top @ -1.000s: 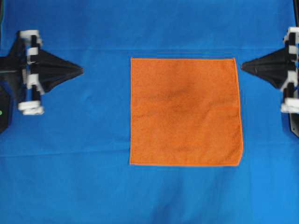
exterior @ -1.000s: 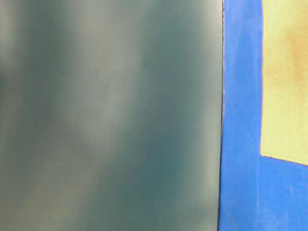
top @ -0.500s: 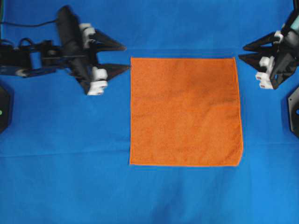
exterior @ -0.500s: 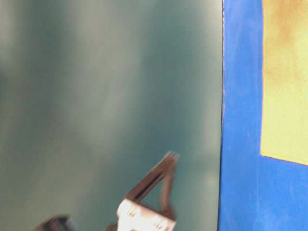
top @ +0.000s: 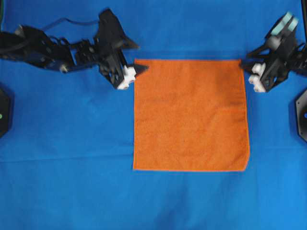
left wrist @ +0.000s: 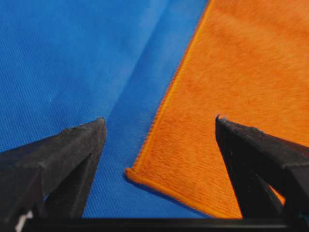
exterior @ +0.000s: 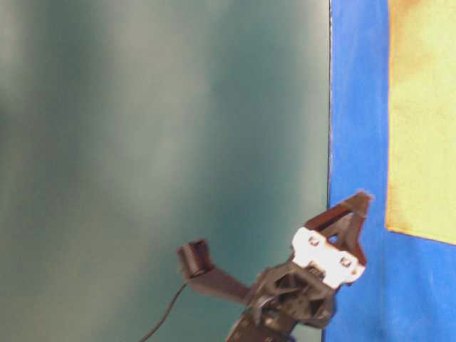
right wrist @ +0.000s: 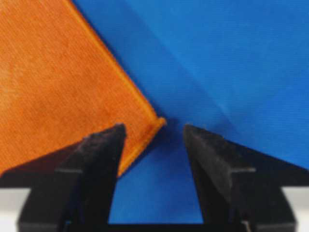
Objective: Fold the orange towel.
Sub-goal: 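Move both grippers to the far corners of the orange towel, then grasp far corners and pull them toward the near edge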
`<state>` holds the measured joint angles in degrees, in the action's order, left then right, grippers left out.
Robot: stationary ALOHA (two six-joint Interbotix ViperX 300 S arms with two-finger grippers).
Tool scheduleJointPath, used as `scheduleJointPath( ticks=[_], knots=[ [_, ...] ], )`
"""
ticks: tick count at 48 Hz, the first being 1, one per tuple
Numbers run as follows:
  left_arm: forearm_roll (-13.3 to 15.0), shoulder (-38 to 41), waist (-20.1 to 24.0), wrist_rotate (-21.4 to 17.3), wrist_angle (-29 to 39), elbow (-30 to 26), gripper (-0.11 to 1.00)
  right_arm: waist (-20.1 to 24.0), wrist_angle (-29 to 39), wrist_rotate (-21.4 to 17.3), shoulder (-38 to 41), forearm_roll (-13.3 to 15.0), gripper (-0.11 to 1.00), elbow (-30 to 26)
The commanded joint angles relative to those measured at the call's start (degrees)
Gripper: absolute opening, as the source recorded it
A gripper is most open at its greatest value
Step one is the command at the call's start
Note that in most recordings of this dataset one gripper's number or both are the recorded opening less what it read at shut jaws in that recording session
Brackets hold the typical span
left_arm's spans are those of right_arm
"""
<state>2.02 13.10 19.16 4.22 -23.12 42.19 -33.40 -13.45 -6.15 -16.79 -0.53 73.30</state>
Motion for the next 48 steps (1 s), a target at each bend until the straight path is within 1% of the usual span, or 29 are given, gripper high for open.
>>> scheduleJointPath(
  ticks=[1, 7, 11, 13, 16, 18, 20, 22, 24, 25, 26, 29, 31, 42, 48],
  knots=[
    [0.00, 1.32, 0.53, 0.00, -0.70, -1.93, 0.88, -0.26, -3.25, 0.09, 3.34, 0.00, 0.57, -0.79],
    [0.00, 4.22, 0.53, 0.00, -0.79, -2.90, 0.86, -0.35, -6.24, 0.09, 7.38, -0.18, 0.57, -1.32],
    [0.00, 4.83, 0.79, 0.09, -0.62, -2.99, 0.84, -0.35, -6.86, 0.09, 8.70, -0.18, 0.56, -1.85],
    [0.09, 4.83, 0.97, 0.09, -0.44, -2.90, 0.82, -0.35, -6.77, 0.09, 8.70, -0.18, 0.55, -2.11],
    [0.00, 4.75, 0.97, 0.09, -0.09, -2.72, 0.75, -0.44, -7.03, 0.26, 8.70, -0.18, 0.50, -2.20],
    [0.00, 4.83, 0.88, 0.09, 0.26, -2.55, 0.65, -0.35, -7.03, 0.44, 8.70, -0.18, 0.43, -2.20],
    [-0.09, 4.83, 0.70, 0.00, 0.79, -2.55, 0.53, -0.44, -7.03, 0.44, 8.61, -0.09, 0.34, -2.20],
    [-0.18, 4.83, 0.53, -0.09, 1.14, -2.55, 0.41, -0.35, -7.03, 0.44, 8.70, -0.09, 0.23, -2.29],
    [-0.09, 4.83, 0.44, -0.18, 1.41, -2.55, 0.30, -0.35, -6.77, 0.44, 8.70, -0.18, 0.09, -2.29],
    [-0.18, 4.83, 0.35, -0.26, 1.49, -2.55, 0.24, -0.35, -6.77, 0.35, 8.61, -0.09, 0.04, -2.29],
    [-0.18, 4.83, 0.26, -0.26, 1.58, -2.55, 0.19, -0.35, -6.86, 0.26, 8.70, -0.18, 0.02, -2.29],
    [-0.09, 4.75, 0.18, -0.62, 1.76, -2.55, 0.06, -0.35, -6.86, 0.18, 8.70, -0.18, 0.01, -2.29],
    [-0.18, 4.75, 0.09, -0.62, 1.76, -2.55, 0.01, -0.35, -6.86, 0.18, 8.61, -0.18, 0.01, -2.29],
    [-0.18, 4.66, 0.09, -0.79, 1.85, -2.64, 0.01, -0.35, -6.94, 0.00, 8.44, -0.18, 0.01, -2.46],
    [-0.18, 3.60, 0.18, -1.05, 2.81, -2.90, 0.01, -0.35, -6.50, -0.09, 6.68, -0.18, 0.01, -2.55]
  ],
)
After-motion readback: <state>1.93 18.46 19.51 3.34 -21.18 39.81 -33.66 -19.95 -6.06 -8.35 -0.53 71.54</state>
